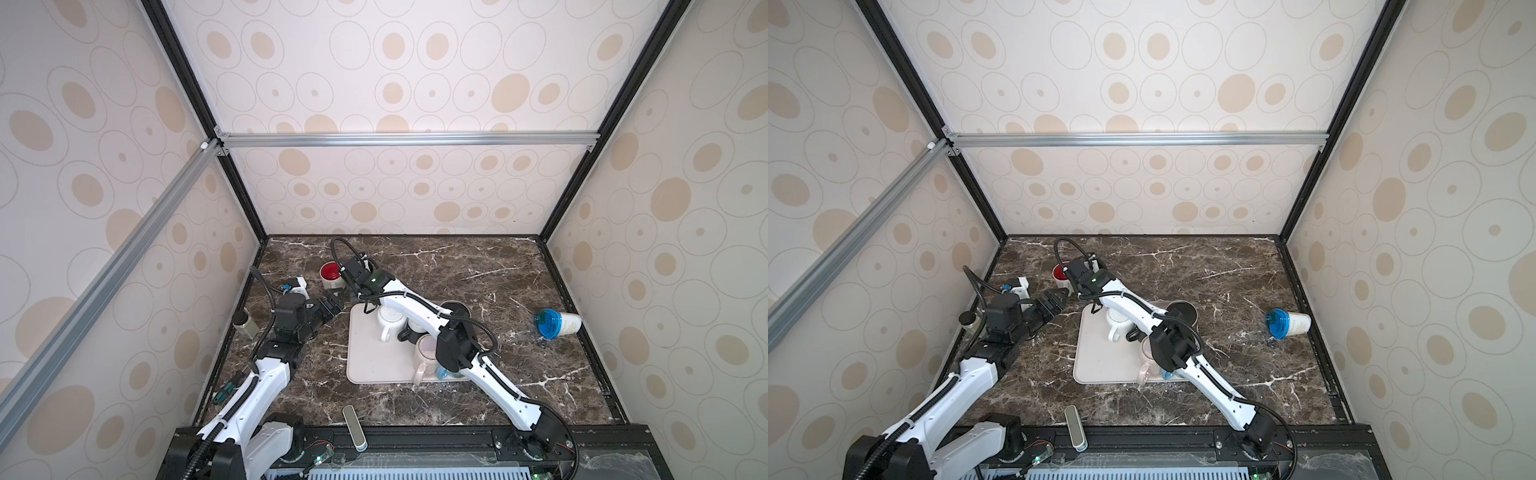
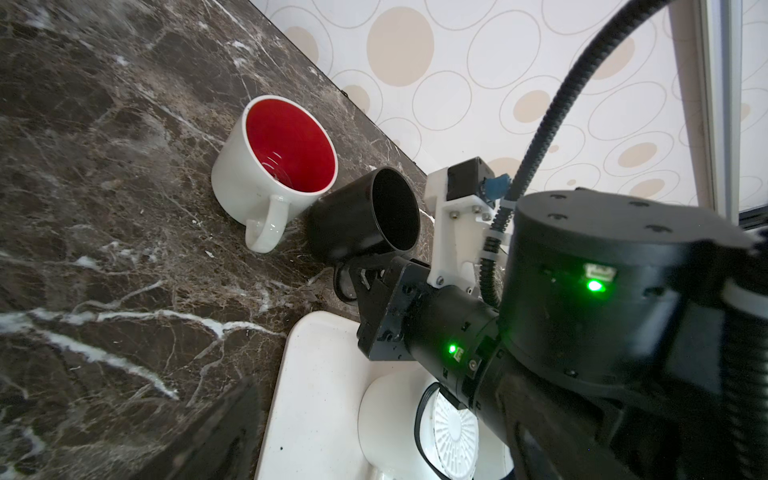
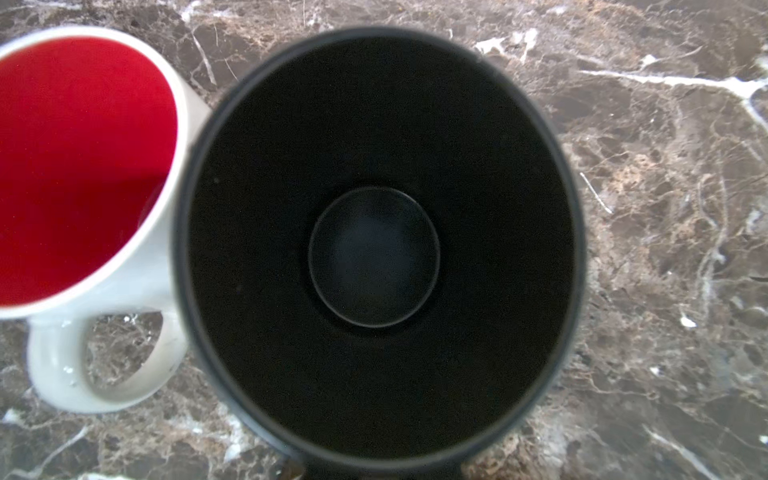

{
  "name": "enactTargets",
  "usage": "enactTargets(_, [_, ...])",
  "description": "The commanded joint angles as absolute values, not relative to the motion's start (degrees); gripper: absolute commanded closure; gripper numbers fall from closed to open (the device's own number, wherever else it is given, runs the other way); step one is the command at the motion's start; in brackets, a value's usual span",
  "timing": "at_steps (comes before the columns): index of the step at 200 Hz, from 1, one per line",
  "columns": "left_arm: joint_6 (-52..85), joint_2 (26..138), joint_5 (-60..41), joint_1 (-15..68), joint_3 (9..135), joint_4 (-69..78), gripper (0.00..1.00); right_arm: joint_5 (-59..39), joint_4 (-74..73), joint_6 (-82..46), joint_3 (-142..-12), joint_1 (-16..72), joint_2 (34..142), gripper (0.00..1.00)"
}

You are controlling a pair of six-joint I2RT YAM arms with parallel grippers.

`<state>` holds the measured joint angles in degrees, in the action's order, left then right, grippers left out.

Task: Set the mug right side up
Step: 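Lower the black mug onto the table beside the red-lined white mug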

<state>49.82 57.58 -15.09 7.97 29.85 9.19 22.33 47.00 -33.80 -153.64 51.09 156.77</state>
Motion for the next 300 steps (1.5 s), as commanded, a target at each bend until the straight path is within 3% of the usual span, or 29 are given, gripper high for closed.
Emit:
enactTargets(1, [48.4, 57.3, -14.5, 7.5, 29.7, 9.4, 0.09, 23.2, 45.1, -35.5, -156.0, 51.6, 157.1, 0.86])
enactTargets(21, [48.2, 57.2, -14.2, 7.5, 29.6, 9.1, 0.09, 22.8, 44.9, -35.9, -156.0, 51.8, 157.1, 0.77])
enactTargets(69, [47.5, 57.0, -14.2, 7.5, 30.0, 8.4, 0.09, 20.3, 44.8, -37.3, -155.8, 52.1, 157.4, 0.68])
enactTargets(178, [47.6, 56.0, -13.6, 7.4, 29.1, 8.1, 0.09, 19.6, 44.0, -37.0, -152.2, 52.6, 155.4, 0.66])
enactTargets(300, [46.2, 55.0, -12.0, 7.5, 29.0, 7.2, 0.09, 18.4, 33.6, -31.9, -134.9, 51.2, 140.0, 0.64])
